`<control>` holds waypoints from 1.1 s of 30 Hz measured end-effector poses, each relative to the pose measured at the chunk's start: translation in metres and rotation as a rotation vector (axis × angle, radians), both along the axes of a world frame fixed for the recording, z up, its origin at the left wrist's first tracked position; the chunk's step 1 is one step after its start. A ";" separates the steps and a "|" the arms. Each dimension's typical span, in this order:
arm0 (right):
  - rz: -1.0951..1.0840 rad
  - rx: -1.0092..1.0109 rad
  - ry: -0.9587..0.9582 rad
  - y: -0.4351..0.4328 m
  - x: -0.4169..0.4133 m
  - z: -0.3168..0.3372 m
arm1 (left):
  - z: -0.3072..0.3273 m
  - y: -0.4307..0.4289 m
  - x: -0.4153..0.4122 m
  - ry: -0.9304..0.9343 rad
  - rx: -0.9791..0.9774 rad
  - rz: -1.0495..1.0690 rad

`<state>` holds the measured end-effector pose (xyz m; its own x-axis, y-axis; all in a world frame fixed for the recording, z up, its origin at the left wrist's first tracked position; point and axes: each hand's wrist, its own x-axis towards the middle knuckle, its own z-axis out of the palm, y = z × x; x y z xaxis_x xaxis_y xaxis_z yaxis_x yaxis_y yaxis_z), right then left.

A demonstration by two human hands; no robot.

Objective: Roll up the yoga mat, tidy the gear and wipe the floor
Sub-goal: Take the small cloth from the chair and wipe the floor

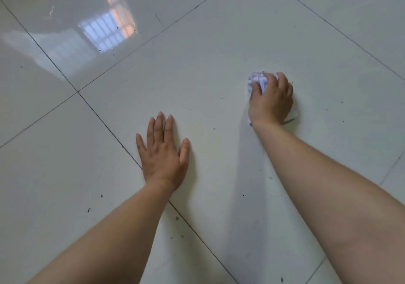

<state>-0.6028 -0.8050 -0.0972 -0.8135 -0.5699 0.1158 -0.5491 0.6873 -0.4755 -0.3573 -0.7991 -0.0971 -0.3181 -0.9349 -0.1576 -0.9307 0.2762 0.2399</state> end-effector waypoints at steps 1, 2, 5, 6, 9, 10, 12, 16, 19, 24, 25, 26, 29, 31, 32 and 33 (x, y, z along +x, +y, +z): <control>0.022 -0.018 -0.015 -0.006 0.006 0.001 | 0.000 -0.001 0.000 0.003 -0.004 0.001; 0.091 -0.053 -0.026 -0.009 0.018 0.001 | 0.000 -0.001 -0.001 0.004 -0.006 0.003; 0.438 -0.101 0.026 -0.002 0.071 -0.005 | -0.001 -0.001 0.000 0.008 -0.016 0.014; 0.523 -0.097 0.034 0.005 0.084 -0.006 | -0.001 -0.001 0.000 0.008 -0.020 0.014; 0.603 -0.135 0.005 0.021 0.085 -0.008 | -0.001 -0.002 -0.001 0.020 -0.024 0.015; 0.598 -0.141 0.014 0.024 0.079 -0.008 | -0.001 -0.002 -0.001 0.022 -0.026 0.013; 0.524 -0.145 0.044 0.021 0.062 -0.009 | -0.001 -0.002 -0.001 0.023 -0.027 0.011; 0.216 -0.091 0.007 -0.010 0.027 -0.004 | 0.000 -0.001 -0.001 0.019 -0.023 0.004; 0.248 -0.070 -0.015 -0.013 0.045 -0.001 | 0.001 -0.001 0.000 0.013 -0.017 0.002; 0.503 -0.103 0.029 0.012 0.059 -0.007 | 0.003 -0.001 -0.001 0.013 -0.011 -0.004; 0.439 -0.123 0.030 0.007 0.053 -0.006 | 0.006 -0.001 -0.001 0.026 0.003 -0.005; 0.368 -0.142 0.027 0.000 0.046 -0.005 | 0.009 -0.003 -0.002 0.056 0.019 -0.004; 0.216 -0.115 0.009 -0.021 0.025 -0.005 | 0.020 -0.032 0.000 0.147 -0.028 -0.010; 0.154 -0.096 0.002 -0.031 0.012 -0.006 | 0.018 -0.068 0.008 0.102 -0.064 0.010; 0.127 -0.090 -0.003 -0.035 0.005 -0.006 | 0.015 -0.086 0.011 0.055 -0.054 0.032; 0.113 -0.082 -0.009 -0.040 0.001 -0.006 | 0.011 -0.102 0.014 0.010 -0.040 0.049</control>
